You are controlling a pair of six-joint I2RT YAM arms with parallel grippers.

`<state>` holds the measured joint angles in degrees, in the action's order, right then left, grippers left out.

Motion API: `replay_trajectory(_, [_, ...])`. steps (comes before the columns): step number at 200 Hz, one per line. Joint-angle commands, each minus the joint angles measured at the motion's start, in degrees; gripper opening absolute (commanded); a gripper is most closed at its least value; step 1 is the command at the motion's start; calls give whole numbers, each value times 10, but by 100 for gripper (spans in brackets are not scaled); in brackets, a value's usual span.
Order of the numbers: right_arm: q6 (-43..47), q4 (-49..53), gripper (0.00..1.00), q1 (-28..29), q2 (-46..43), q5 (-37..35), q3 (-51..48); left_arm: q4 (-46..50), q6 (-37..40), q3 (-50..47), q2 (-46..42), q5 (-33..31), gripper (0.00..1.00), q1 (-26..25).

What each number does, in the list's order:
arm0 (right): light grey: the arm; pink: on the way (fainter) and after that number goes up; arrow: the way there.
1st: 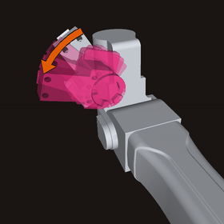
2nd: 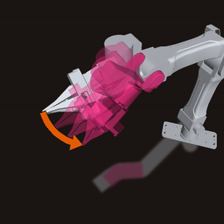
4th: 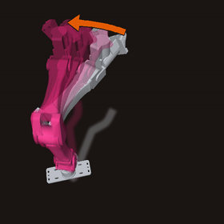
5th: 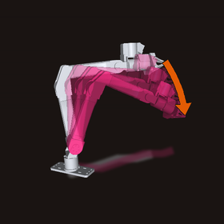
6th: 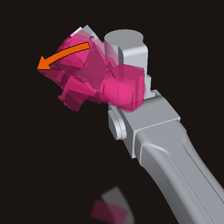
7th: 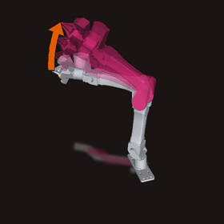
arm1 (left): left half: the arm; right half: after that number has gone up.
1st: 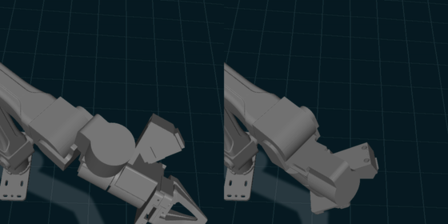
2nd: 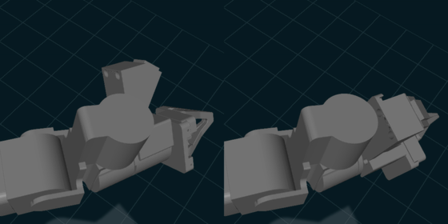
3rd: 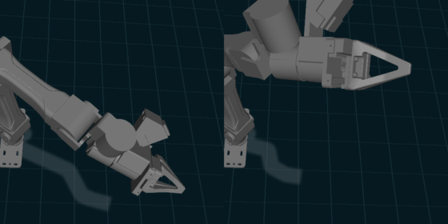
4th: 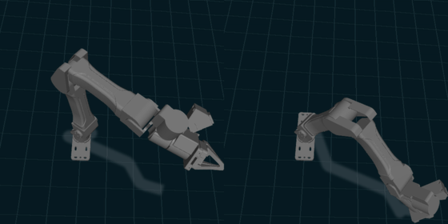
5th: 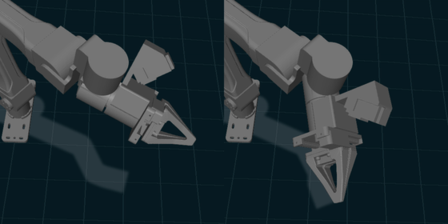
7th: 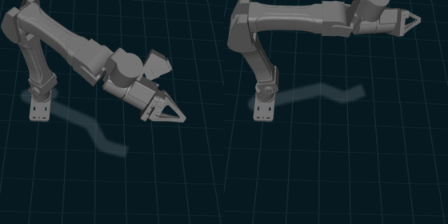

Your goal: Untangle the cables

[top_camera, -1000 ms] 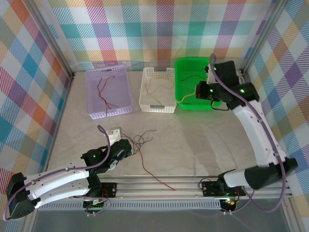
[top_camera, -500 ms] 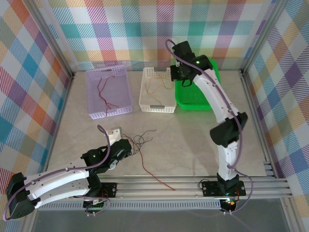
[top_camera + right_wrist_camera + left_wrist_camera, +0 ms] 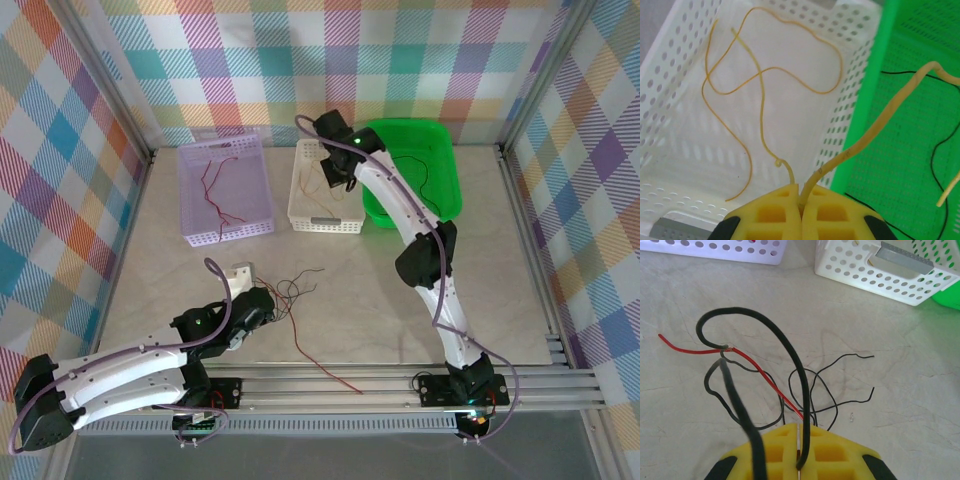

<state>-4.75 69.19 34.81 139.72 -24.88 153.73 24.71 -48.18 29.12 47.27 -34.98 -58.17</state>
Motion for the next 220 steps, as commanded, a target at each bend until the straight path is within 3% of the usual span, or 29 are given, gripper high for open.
replay_trajectory(1, [28, -17, 0, 17, 22, 2, 15, -18, 7, 3, 7, 3, 0, 9])
replay_trajectory(144, [51, -29, 0, 60, 112, 31, 16, -25, -4, -22, -1, 6, 0, 9])
replay_trajectory(220, [20, -23, 0, 59, 99, 143, 20, -35, -7, -32, 1, 9, 0, 9])
